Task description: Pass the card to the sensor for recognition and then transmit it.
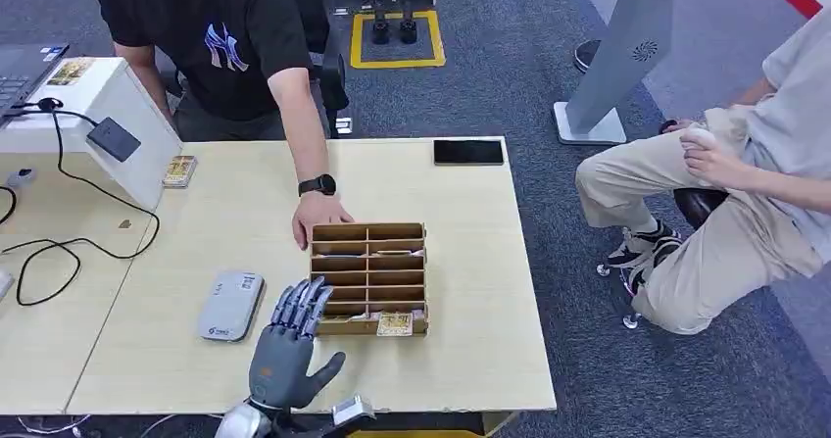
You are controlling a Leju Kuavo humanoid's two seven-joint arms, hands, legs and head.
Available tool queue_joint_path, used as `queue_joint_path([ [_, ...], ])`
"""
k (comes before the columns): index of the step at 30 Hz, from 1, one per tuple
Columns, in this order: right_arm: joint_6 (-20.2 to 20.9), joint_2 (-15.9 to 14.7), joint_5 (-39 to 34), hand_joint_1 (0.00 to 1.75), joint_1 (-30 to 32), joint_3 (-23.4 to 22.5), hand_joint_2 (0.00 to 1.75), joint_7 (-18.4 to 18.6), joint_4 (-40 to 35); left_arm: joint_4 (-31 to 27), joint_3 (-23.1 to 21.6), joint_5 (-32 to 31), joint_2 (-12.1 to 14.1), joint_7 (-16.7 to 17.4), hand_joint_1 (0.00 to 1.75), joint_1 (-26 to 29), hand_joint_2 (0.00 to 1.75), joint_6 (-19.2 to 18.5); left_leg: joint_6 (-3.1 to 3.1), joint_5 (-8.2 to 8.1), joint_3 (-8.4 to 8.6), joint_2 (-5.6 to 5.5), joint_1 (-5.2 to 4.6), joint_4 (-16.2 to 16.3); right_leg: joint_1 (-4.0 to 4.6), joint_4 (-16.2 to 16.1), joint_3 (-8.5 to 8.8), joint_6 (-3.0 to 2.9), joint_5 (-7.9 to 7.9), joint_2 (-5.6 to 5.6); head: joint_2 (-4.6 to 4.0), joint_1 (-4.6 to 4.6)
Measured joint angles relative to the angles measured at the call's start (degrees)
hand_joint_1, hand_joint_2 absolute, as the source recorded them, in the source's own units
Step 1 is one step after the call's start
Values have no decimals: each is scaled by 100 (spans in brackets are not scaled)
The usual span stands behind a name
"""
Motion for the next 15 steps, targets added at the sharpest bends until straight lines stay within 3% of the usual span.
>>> queue_joint_path([
  [15, 0, -22, 105, 0, -3, 96, 175, 2, 52, 284, -2, -435, -2, 505, 0, -261, 175, 2, 0, 0, 0, 0, 0, 0, 0, 0, 0, 0, 0, 0, 0, 2],
])
